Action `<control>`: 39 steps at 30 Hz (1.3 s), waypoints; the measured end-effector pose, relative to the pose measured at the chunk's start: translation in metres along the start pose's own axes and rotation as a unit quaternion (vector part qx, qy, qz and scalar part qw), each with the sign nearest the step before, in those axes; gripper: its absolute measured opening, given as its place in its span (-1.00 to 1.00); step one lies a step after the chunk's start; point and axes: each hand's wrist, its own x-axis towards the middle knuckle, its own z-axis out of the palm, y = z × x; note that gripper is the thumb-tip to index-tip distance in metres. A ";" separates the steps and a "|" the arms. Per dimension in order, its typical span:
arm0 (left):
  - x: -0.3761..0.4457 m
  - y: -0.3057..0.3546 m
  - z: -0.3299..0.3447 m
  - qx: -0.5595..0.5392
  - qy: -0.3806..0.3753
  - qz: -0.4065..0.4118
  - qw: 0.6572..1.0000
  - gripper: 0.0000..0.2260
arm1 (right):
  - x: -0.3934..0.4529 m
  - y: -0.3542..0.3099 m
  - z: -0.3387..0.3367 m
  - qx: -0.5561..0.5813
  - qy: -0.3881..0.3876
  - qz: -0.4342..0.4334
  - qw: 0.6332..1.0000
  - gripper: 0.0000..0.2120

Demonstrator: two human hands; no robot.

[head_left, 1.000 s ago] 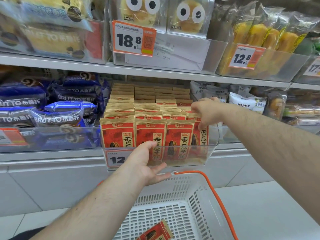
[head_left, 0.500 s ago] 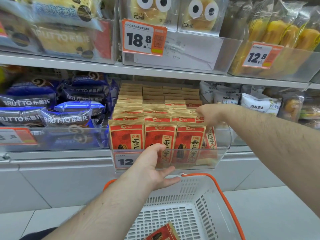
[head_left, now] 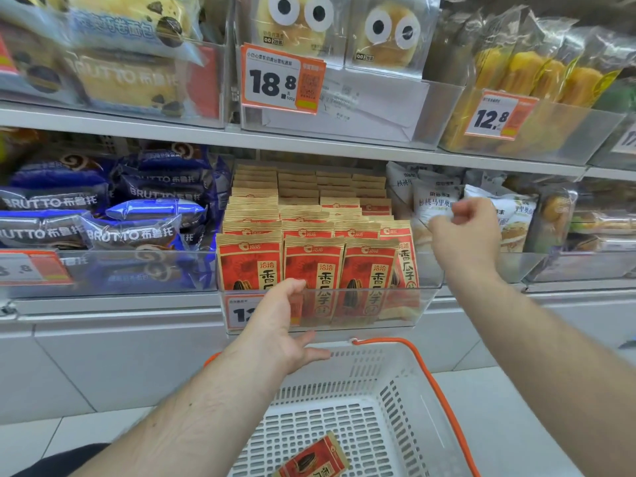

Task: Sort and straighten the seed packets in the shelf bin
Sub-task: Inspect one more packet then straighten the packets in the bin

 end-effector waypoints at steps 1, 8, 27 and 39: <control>0.001 0.002 -0.002 -0.006 0.002 0.008 1.000 -0.64 | -0.023 0.003 -0.006 0.064 0.020 0.102 0.992 -0.69; 0.004 0.009 -0.007 -0.031 -0.004 0.020 0.999 -0.65 | -0.074 0.017 0.001 0.135 -0.227 0.460 0.848 -0.34; 0.029 0.063 0.041 -0.036 0.031 0.059 0.997 -0.74 | 0.003 0.020 0.067 0.224 -0.235 0.416 0.850 -0.81; 0.053 0.086 0.052 0.051 0.061 0.062 0.995 -0.69 | 0.021 0.030 0.101 0.237 -0.237 0.423 0.842 -0.85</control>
